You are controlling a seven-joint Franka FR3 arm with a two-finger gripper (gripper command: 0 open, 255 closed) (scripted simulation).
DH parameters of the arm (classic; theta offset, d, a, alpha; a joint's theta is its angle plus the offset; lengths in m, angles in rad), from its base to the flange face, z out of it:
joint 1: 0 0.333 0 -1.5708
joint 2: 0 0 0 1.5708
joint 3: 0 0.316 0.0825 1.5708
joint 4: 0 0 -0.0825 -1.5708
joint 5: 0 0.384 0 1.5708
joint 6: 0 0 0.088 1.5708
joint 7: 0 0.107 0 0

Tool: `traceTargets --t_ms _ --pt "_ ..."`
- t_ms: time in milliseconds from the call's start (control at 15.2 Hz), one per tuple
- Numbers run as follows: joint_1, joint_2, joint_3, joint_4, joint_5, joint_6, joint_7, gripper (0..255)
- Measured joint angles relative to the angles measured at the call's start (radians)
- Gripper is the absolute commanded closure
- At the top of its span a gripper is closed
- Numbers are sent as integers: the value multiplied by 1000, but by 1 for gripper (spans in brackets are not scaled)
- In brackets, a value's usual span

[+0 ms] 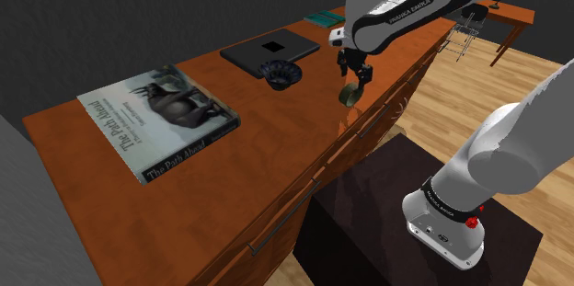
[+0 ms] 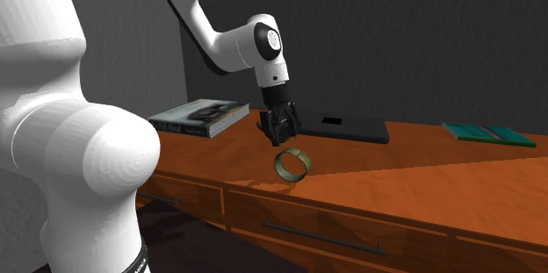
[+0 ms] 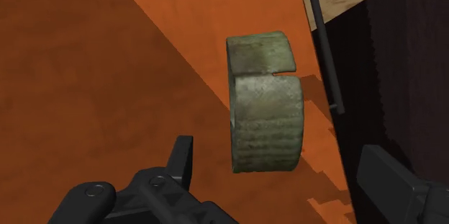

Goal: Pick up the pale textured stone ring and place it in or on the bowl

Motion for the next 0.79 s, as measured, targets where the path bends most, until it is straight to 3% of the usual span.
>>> traceTargets --t_ms 396,792 --pt "-8 47 -13 -30 -16 82 -15 0" --pt "-9 50 -14 -31 -17 88 -15 0"
